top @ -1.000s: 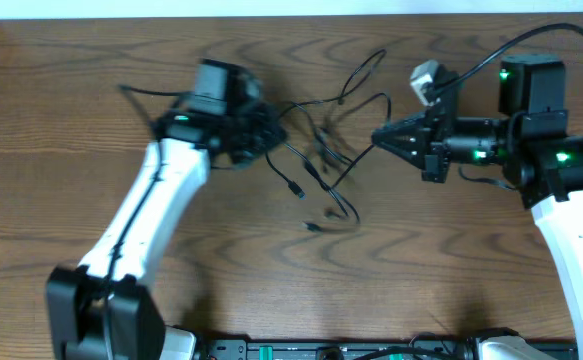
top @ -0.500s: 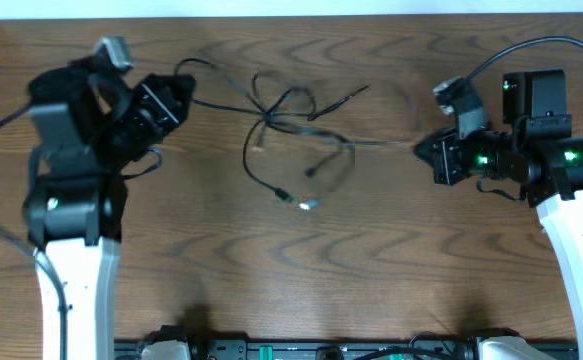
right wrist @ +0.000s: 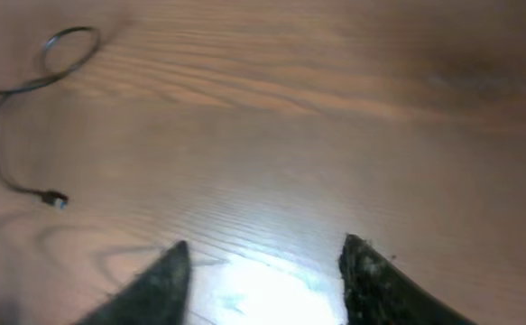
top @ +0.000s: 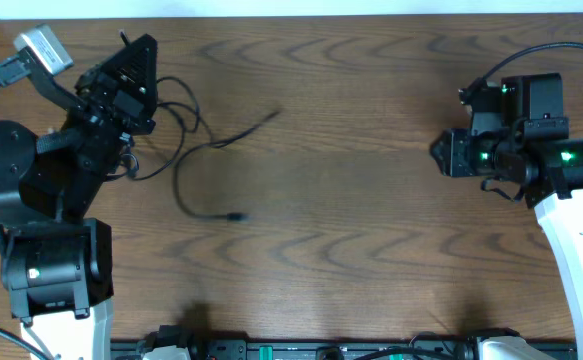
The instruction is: Untangle cables
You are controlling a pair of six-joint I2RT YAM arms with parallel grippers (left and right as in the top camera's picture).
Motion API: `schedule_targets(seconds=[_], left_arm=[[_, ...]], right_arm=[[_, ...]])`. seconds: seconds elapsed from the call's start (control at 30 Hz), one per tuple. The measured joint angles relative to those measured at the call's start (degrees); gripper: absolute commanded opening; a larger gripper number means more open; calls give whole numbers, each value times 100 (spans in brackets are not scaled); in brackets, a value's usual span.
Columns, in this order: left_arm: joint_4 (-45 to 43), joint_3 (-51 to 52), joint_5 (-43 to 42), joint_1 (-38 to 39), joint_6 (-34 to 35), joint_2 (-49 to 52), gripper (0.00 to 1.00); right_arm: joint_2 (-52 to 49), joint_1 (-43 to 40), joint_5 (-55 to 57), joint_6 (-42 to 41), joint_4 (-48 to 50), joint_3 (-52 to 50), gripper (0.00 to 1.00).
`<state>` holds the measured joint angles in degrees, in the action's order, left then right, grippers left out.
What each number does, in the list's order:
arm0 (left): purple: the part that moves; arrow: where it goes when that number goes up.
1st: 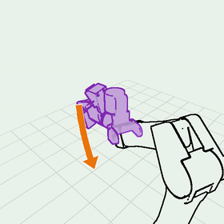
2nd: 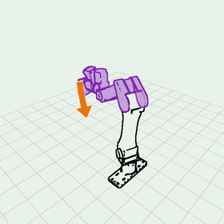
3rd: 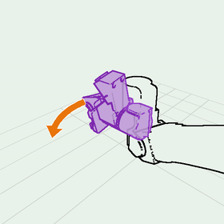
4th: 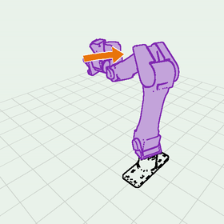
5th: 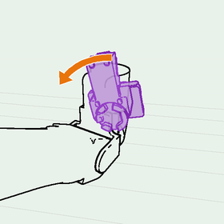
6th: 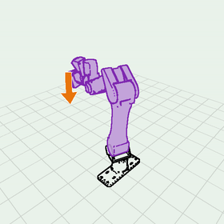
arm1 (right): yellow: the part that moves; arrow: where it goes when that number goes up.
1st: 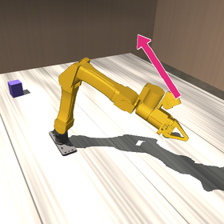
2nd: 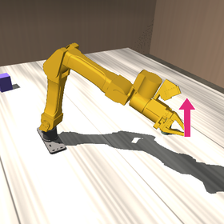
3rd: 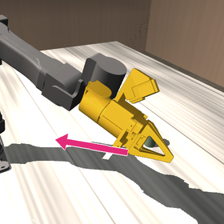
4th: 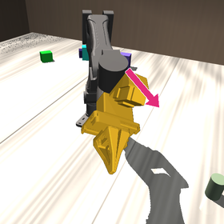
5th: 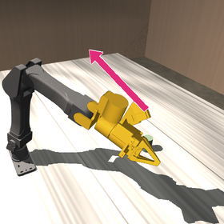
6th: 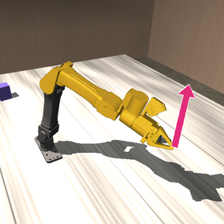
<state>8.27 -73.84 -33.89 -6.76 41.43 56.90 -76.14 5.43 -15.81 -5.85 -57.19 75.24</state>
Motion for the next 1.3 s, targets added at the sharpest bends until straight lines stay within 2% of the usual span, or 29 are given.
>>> schedule_targets(seconds=[0.2, 0.37, 0.57, 0.83, 1.03, 1.3], left_arm=[[-46, 0, -647, 0, 146, 264, 7], [-59, 0, -1222, 0, 280, 525, 8], [-170, 0, -1735, 2, 518, 706, 7], [-238, -11, -2271, 0, 809, 706, 7], [-199, -15, -2457, 0, 942, 706, 8], [83, -15, -2500, 0, 962, 708, 7]], right_arm=[[-37, 0, -1333, -31, 437, 0, 60], [-286, 153, -1843, -31, 483, 0, 61], [-817, 704, -2177, -31, 929, -2, 61], [-1611, 1742, -2365, -92, 2487, -4, 61], [-2404, 2352, -2415, -483, 3779, -9, 61], [-3228, 2881, -2393, -721, 4750, -11, 65]])
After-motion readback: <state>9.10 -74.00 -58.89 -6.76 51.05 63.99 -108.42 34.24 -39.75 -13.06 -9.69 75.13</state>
